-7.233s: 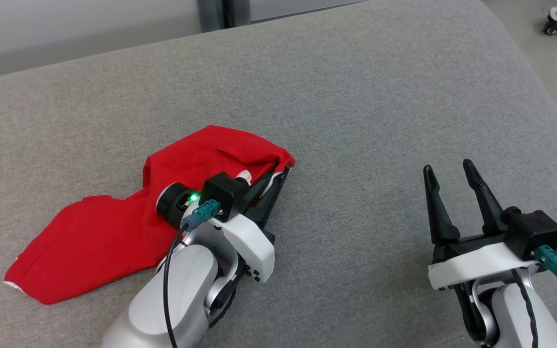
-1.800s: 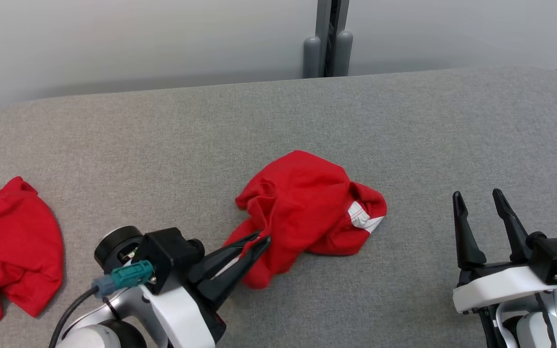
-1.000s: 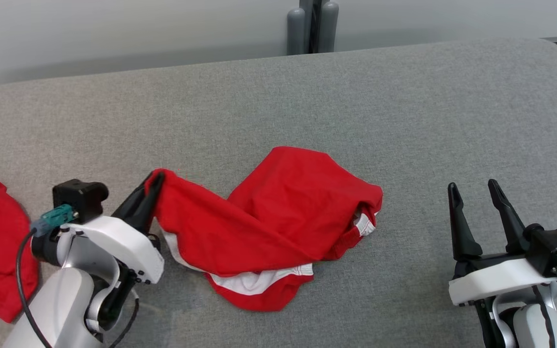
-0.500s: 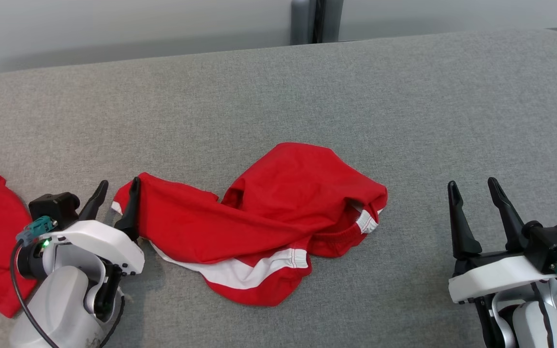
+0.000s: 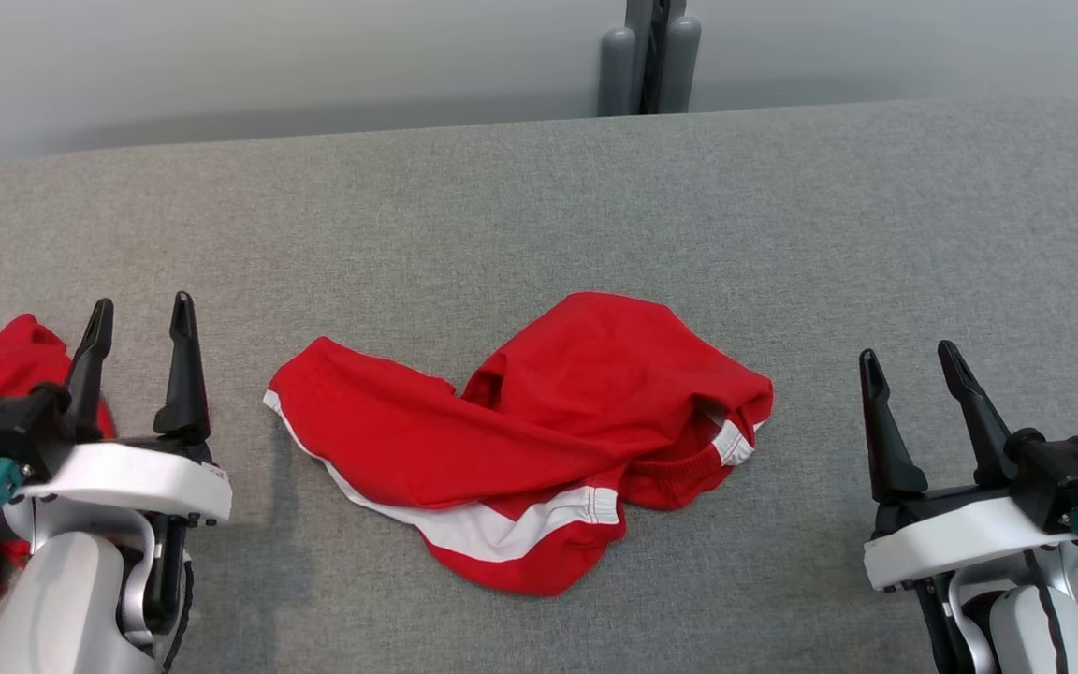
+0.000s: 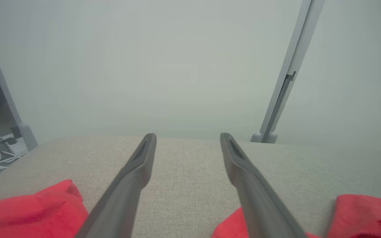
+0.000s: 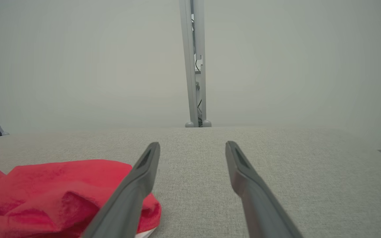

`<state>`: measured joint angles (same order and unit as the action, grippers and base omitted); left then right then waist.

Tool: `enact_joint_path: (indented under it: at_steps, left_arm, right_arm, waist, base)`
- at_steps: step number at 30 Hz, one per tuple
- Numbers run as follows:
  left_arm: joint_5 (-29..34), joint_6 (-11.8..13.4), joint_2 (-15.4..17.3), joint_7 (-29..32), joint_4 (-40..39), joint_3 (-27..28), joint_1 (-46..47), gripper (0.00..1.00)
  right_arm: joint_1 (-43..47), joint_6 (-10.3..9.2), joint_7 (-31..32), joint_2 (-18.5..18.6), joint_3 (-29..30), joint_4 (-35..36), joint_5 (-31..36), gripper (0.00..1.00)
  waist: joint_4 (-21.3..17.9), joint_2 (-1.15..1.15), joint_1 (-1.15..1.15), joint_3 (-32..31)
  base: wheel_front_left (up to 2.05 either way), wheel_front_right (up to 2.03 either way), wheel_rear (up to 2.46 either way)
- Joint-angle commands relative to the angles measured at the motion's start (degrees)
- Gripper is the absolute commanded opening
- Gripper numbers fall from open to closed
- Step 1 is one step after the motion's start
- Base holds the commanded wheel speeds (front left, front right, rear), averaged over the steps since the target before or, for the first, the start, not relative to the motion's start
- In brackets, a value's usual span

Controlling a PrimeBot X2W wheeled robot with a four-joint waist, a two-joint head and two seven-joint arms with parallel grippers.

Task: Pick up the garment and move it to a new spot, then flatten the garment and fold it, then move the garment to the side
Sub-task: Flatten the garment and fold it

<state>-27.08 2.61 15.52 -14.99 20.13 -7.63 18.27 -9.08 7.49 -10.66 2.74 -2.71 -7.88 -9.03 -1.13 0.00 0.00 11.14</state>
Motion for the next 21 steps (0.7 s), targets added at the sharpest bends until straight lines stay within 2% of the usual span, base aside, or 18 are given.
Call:
enact_joint_path:
  at_steps: [1,9,21]
  left_arm:
    - [0.9,0.4,0.1,-0.2,-1.5,0.7,-1.0,1.0]
    - [6.4,1.5,-1.7,-0.2,-14.6,2.4,-10.6,1.0]
    - [7.9,2.3,-0.6,2.8,-20.4,-0.2,-19.6,1.0]
  right_arm:
    - [0.4,0.01,0.1,0.3,-0.1,0.3,0.4,1.0]
    - [2.2,0.01,1.0,0.3,-1.2,1.1,0.4,1.0]
    - [7.1,0.02,2.2,0.3,-1.6,1.9,0.0,1.0]
  waist:
    - [0.2,0.0,0.0,-0.4]
    - [0.7,0.0,0.0,-3.2]
    - [0.8,0.0,0.0,-8.7]
  base:
    - [0.0,0.0,0.0]
    - [0.0,0.0,0.0]
    - [0.0,0.0,0.0]
